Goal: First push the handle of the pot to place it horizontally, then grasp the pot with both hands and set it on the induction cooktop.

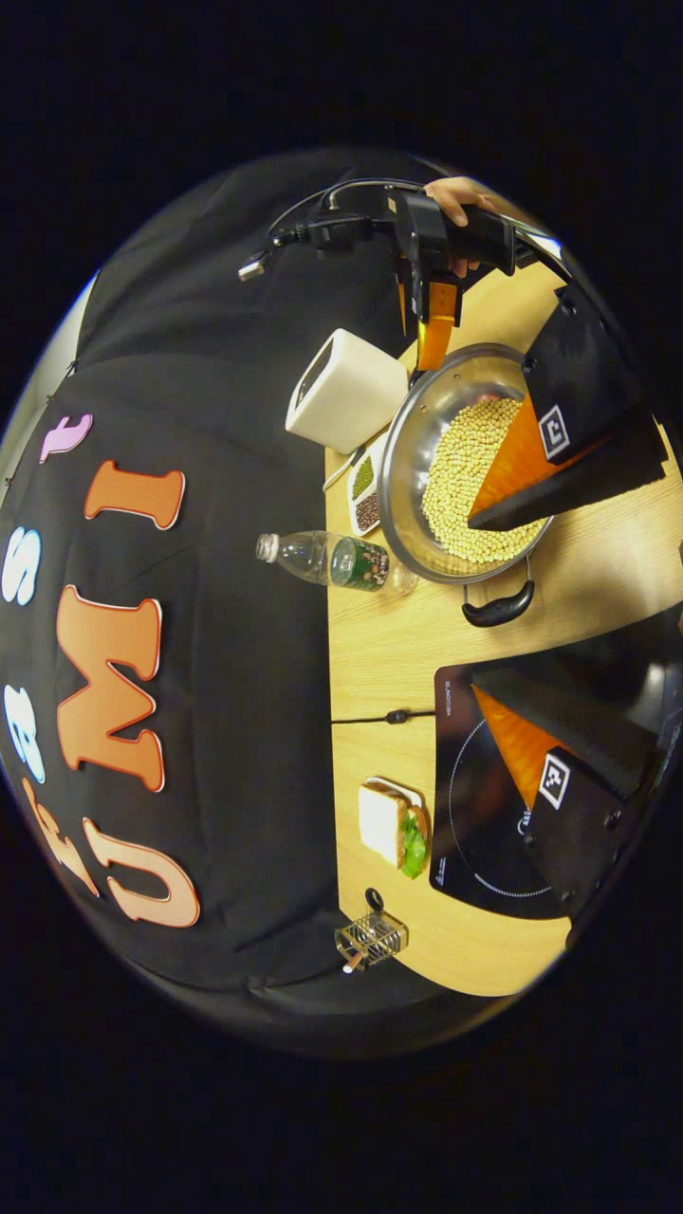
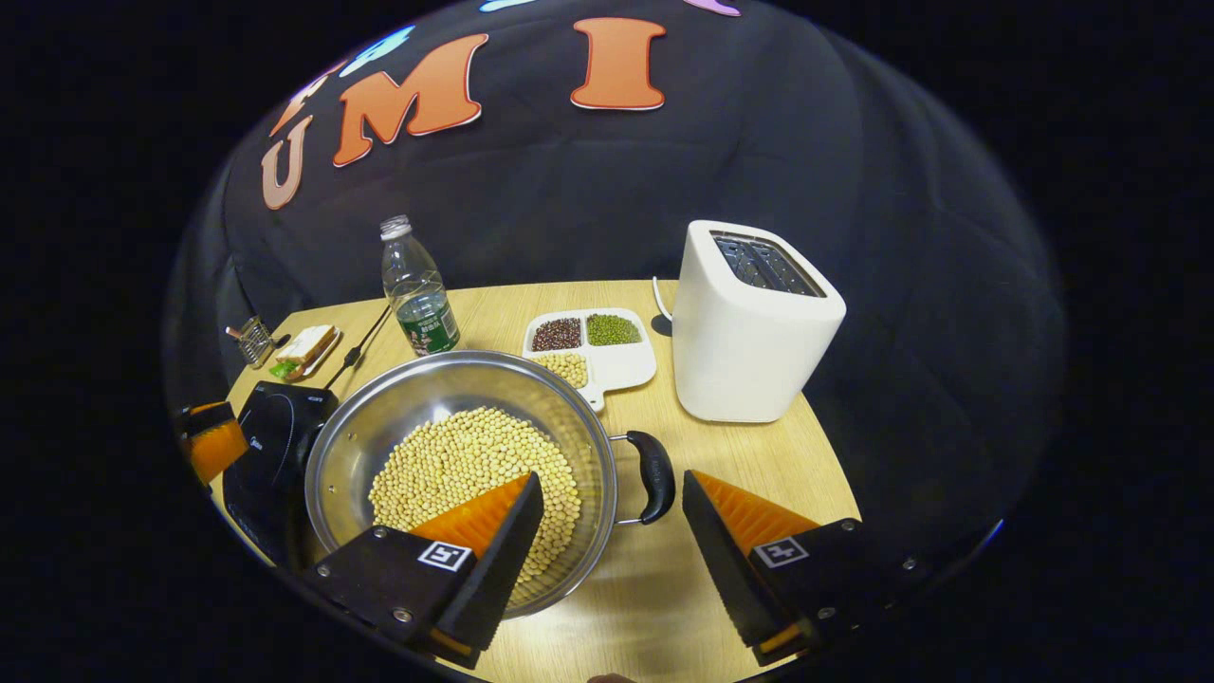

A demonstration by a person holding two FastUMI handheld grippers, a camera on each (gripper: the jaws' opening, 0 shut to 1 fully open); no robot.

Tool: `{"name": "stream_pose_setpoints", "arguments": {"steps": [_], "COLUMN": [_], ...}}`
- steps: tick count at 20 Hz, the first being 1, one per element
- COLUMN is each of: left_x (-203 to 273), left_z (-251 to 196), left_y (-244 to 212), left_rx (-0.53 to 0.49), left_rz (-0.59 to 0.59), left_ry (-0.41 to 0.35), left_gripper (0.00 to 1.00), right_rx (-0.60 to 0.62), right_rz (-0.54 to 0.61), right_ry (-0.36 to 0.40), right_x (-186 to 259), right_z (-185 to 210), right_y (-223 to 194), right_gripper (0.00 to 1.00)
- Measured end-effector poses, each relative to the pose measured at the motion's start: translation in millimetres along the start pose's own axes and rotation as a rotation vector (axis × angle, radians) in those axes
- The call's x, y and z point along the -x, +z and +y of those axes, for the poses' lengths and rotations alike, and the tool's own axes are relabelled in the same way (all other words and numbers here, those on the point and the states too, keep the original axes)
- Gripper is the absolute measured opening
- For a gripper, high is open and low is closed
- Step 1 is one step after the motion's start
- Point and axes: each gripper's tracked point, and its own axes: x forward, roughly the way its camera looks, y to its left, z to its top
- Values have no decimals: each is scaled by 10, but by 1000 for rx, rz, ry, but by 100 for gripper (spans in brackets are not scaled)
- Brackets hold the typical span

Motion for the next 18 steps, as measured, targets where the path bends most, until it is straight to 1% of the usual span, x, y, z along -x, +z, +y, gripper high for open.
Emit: {"name": "stream_pose_setpoints", "arguments": {"steps": [2,4,7,9,10,13,18], "left_x": [-167,-270,-447,-541,-589,-731,-887], "left_z": [-31,-95,-104,-78,-99,-51,-75], "left_y": [-100,-201,-281,-357,-399,-483,-489], "left_rx": [-13,-24,-43,-29,-16,9,5], "left_rz": [8,22,26,31,40,57,54], "left_ry": [17,16,43,64,56,74,84], "left_gripper": [97,97,97,97,97,97,97], "right_rx": [4,12,9,5,6,13,54], "right_rz": [0,-11,-8,-6,-7,-20,-1], "right_ry": [-8,-20,-25,-27,-25,-18,-25], "right_x": [-42,-101,-167,-195,-209,-257,-380], "right_z": [-41,-103,-167,-199,-205,-192,-111], "right_y": [-35,-51,-77,-98,-117,-104,-173], "right_gripper": [93,94,94,94,94,94,93]}}
